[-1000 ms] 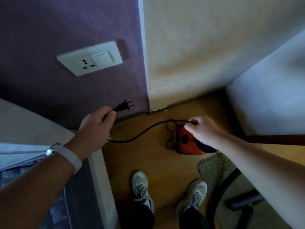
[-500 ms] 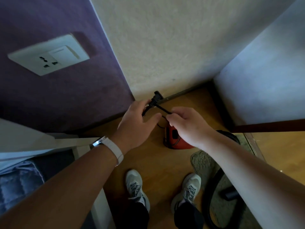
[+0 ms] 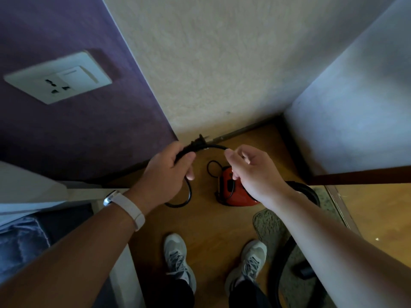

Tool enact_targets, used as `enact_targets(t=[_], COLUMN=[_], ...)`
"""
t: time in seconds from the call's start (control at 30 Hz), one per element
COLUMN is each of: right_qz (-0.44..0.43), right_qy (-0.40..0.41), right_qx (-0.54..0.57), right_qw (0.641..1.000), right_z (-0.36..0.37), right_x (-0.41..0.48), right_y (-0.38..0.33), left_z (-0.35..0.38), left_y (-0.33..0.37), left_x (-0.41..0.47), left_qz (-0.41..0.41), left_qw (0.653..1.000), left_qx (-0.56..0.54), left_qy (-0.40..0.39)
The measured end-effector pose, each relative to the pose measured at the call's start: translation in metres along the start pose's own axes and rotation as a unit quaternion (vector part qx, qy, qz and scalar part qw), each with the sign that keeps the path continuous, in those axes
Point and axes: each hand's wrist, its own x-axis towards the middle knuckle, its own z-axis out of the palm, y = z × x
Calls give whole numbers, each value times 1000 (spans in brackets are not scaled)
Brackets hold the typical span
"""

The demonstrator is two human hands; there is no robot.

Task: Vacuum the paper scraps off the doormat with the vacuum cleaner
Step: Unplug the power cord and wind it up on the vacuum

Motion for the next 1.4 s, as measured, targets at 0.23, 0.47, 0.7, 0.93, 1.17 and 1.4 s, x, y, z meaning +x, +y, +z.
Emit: enact_targets(t=[0.23, 0.47, 0.7, 0.93, 1.17, 1.4], right_qz=[63, 104, 26, 9, 53, 22], right_qy=[-57, -85, -108, -152, -163, -176], right_qx=[-129, -199, -240, -276, -220, -133], right_qw=[988, 971, 964, 949, 960, 975], right_z=[17, 0, 34, 61, 53, 49], right_x=[4, -4, -25, -47, -41, -44], right_y=[45, 75, 41, 18, 17, 28], left_z=[-43, -47, 18, 50, 56, 59], left_y=[-18, -24, 3, 14, 13, 11], left_x=[-5, -22, -21, -15, -21, -4], left_qz=[-75, -129, -147, -132, -76, -40], left_qw=[981, 975, 979, 980, 987, 994], left_qx=[-55, 8, -71, -127, -137, -96], left_qy=[170, 178, 125, 81, 38, 33])
